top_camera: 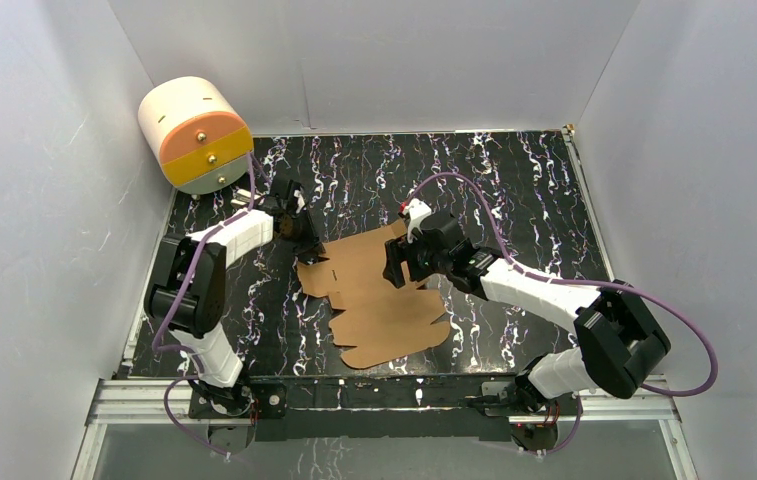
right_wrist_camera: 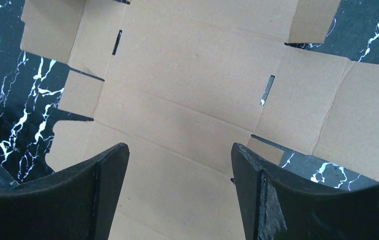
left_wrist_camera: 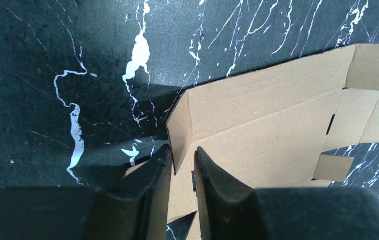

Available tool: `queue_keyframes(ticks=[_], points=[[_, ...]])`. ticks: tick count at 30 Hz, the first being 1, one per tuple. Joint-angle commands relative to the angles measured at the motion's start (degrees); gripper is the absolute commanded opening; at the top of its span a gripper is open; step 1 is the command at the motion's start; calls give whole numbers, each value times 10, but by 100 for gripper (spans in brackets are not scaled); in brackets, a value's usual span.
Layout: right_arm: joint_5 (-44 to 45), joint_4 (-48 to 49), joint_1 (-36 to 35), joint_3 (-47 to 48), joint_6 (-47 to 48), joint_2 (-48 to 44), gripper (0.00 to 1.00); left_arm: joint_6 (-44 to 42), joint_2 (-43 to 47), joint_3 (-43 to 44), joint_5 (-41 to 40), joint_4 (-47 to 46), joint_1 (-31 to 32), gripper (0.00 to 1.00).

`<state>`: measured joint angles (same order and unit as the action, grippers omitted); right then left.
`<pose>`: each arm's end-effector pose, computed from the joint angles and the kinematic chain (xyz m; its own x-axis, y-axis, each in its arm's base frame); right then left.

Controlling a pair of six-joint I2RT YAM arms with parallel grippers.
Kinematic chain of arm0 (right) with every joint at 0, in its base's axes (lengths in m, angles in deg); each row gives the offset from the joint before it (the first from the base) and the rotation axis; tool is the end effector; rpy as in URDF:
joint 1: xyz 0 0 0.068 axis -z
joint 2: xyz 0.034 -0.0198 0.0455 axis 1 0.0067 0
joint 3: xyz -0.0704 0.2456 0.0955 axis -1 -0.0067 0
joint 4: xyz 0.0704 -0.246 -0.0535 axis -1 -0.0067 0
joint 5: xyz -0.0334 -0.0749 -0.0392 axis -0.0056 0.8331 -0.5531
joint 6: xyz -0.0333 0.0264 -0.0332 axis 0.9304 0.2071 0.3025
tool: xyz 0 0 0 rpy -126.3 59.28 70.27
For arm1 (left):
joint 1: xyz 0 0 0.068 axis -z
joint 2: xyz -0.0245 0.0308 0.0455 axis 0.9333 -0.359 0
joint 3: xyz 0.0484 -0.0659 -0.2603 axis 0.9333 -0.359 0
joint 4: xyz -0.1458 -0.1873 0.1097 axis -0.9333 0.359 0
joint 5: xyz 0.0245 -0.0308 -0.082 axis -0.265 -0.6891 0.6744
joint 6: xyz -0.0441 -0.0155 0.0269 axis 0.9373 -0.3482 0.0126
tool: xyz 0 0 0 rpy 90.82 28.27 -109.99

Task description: Fold the paper box

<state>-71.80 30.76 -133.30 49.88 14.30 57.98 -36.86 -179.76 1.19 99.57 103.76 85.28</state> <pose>0.2142 0.2072 0.2242 -0.5713 -0.1967 -0.7968 -0.5970 0.7658 0.2390 0.3396 -0.1062 0.1810 -0.8612 -0.3182 -0.3964 -0.1225 0.8868 -0.4456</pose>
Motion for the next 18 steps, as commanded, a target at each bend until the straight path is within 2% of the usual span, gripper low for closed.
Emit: queue_keyframes(ticks=[1, 7, 12, 18], points=[[4, -2, -1, 32, 19, -8, 84, 0, -4, 12, 23, -12, -2, 14], [16, -53, 6, 77, 72, -1, 87, -34, 10, 15, 32, -51, -2, 1], [11, -120, 17, 155, 128, 23, 91, -61, 35, 8, 38, -103, 2, 0], [-45, -170, 51, 227, 191, 68, 93, -83, 69, -11, 51, -172, 9, 0]])
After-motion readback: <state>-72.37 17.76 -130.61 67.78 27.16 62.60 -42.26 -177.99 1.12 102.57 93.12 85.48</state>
